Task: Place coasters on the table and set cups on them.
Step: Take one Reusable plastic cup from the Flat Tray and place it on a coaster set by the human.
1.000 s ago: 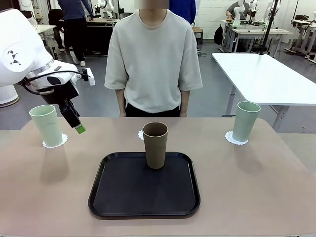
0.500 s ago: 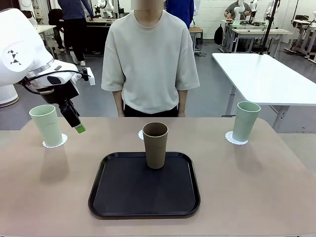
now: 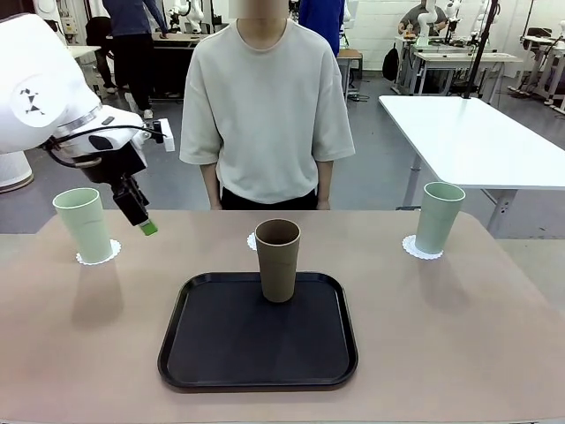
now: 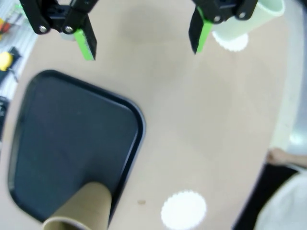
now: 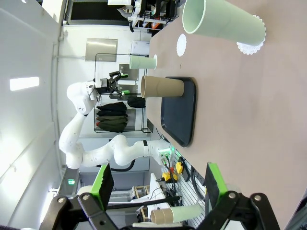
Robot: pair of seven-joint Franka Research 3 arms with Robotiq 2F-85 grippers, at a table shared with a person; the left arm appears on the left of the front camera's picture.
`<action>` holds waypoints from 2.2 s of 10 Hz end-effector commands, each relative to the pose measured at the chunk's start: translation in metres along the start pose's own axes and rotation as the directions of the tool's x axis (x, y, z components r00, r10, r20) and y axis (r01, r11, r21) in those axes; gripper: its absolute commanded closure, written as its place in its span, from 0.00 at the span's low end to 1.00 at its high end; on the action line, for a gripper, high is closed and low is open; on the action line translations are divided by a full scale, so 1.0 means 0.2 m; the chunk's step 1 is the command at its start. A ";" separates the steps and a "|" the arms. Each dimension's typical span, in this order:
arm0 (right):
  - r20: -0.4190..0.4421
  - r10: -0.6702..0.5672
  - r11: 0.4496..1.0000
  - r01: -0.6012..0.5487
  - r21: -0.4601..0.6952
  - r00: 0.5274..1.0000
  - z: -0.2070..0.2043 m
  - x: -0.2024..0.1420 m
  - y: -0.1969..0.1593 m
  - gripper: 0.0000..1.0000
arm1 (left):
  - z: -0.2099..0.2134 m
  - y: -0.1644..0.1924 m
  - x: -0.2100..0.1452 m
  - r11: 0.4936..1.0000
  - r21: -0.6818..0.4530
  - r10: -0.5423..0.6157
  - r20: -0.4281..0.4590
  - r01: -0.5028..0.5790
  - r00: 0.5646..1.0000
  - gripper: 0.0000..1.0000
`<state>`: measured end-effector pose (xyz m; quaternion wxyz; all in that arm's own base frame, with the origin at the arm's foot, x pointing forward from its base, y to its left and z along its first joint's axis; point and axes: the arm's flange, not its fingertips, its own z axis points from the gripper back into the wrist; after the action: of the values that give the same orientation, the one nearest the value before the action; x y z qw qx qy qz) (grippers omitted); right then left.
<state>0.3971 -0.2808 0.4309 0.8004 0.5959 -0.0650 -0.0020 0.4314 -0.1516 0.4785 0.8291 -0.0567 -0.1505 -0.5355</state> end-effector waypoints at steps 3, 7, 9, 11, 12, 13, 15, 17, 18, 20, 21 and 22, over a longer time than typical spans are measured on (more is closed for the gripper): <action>0.008 0.004 1.000 -0.004 -0.002 1.000 0.00 0.00 0.00 0.00 | -0.17 0.17 0.16 0.983 -0.029 -0.173 0.205 0.183 0.963 0.00; 0.008 0.004 1.000 -0.004 -0.002 1.000 0.00 0.00 0.00 0.00 | -0.38 0.18 0.13 0.970 -0.067 -0.197 0.359 0.236 0.912 0.00; 0.008 0.004 1.000 -0.004 -0.002 1.000 0.00 0.00 0.00 0.00 | -0.41 0.10 0.10 0.939 -0.132 -0.237 0.416 0.316 0.878 0.00; 0.008 0.004 1.000 -0.004 -0.002 1.000 0.00 0.00 0.00 0.00 | -0.40 0.01 0.07 0.909 -0.163 -0.270 0.471 0.384 0.840 0.00; 0.008 0.004 1.000 -0.004 -0.002 1.000 0.00 0.00 0.00 0.00 | -0.35 -0.02 0.06 0.902 -0.173 -0.285 0.450 0.396 0.846 0.00; 0.008 0.004 1.000 -0.004 -0.002 1.000 0.00 0.00 0.00 0.00 | -0.43 0.04 0.14 0.927 -0.150 -0.251 0.432 0.343 0.866 0.00; 0.008 0.004 1.000 -0.004 -0.002 1.000 0.00 0.00 0.00 0.00 | -0.43 0.04 0.14 0.927 -0.150 -0.251 0.432 0.343 0.866 0.00; 0.008 0.004 1.000 -0.004 -0.002 1.000 0.00 0.00 0.00 0.00 | -0.43 0.04 0.14 0.927 -0.150 -0.251 0.432 0.343 0.866 0.00; 0.008 0.004 1.000 -0.004 -0.002 1.000 0.00 0.00 0.00 0.00 | -0.42 0.03 0.11 0.921 -0.158 -0.259 0.435 0.357 0.862 0.00; 0.008 0.004 1.000 -0.004 -0.002 1.000 0.00 0.00 0.00 0.00 | -0.43 0.02 0.14 0.907 -0.131 -0.270 0.548 0.400 0.792 0.00; 0.008 0.004 1.000 -0.004 -0.002 1.000 0.00 0.00 0.00 0.00 | -0.46 0.00 0.13 0.916 -0.135 -0.240 0.573 0.379 0.783 0.00; 0.008 0.004 1.000 -0.004 -0.002 1.000 0.00 0.00 0.00 0.00 | -0.52 -0.02 0.11 0.906 -0.171 -0.215 0.603 0.387 0.768 0.00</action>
<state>0.3969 -0.2809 0.4310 0.8005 0.5958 -0.0652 -0.0021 0.4590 -0.1998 0.4045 0.6476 -0.2804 -0.3052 -0.6394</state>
